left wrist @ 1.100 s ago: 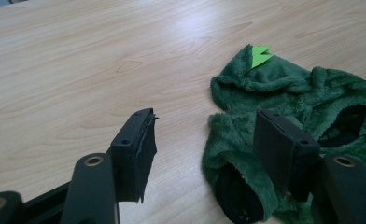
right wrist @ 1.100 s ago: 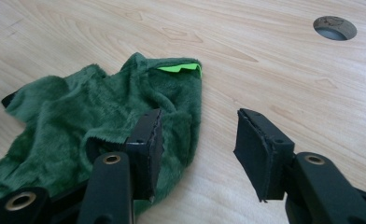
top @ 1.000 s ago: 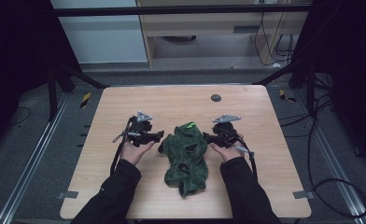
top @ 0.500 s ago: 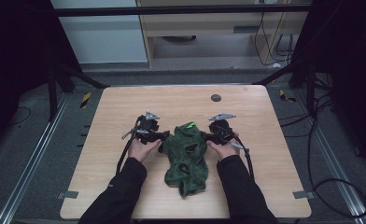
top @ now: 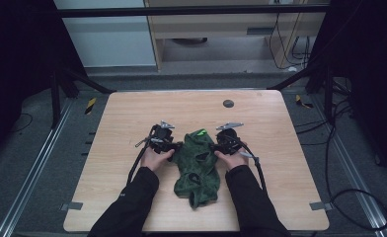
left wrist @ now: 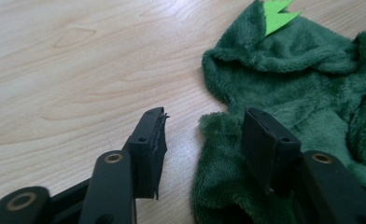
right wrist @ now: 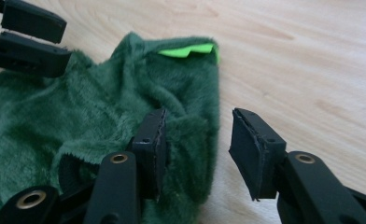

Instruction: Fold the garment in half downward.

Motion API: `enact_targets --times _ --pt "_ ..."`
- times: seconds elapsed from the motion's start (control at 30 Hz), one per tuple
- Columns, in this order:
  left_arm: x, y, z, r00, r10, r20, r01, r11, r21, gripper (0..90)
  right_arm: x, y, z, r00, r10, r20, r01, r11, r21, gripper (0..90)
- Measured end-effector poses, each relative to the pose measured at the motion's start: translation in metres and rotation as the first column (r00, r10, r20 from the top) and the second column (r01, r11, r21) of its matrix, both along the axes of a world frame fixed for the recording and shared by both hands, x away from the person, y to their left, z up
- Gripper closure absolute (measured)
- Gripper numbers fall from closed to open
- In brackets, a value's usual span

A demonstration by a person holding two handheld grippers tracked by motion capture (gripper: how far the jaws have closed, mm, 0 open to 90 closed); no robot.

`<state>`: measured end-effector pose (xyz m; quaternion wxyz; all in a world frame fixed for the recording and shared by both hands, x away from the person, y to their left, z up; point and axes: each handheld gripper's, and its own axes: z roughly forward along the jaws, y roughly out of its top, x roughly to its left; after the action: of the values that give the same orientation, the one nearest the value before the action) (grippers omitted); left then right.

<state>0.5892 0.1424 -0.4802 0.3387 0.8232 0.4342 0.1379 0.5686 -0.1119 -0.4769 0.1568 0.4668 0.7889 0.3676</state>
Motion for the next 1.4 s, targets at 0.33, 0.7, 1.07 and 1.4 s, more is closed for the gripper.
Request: enact_targets --times 0.33,0.7,1.07,1.4 --pt "0.002 -0.002 -0.005 0.9984 -0.011 -0.055 0.009 0.9996 -0.025 61.3 0.003 0.001 -0.009 0.9992 0.013 -0.037 -0.014 1.0 -0.007 61.6" --pt "0.001 -0.009 -0.006 0.9966 -0.025 -0.078 0.024 0.9997 -0.003 75.6 0.003 0.003 -0.013 0.9972 0.027 -0.069 -0.028 1.0 -0.011 72.7" --pt "0.002 -0.013 -0.005 0.9959 -0.022 -0.088 0.023 0.9996 0.014 84.1 0.004 0.003 -0.014 0.9963 0.029 -0.08 -0.03 1.0 -0.007 82.8" --pt "0.0 -0.012 0.001 0.9973 -0.025 -0.069 0.026 0.9996 0.012 85.1 0.003 0.001 -0.01 0.9977 0.033 -0.059 -0.033 0.999 -0.003 84.9"
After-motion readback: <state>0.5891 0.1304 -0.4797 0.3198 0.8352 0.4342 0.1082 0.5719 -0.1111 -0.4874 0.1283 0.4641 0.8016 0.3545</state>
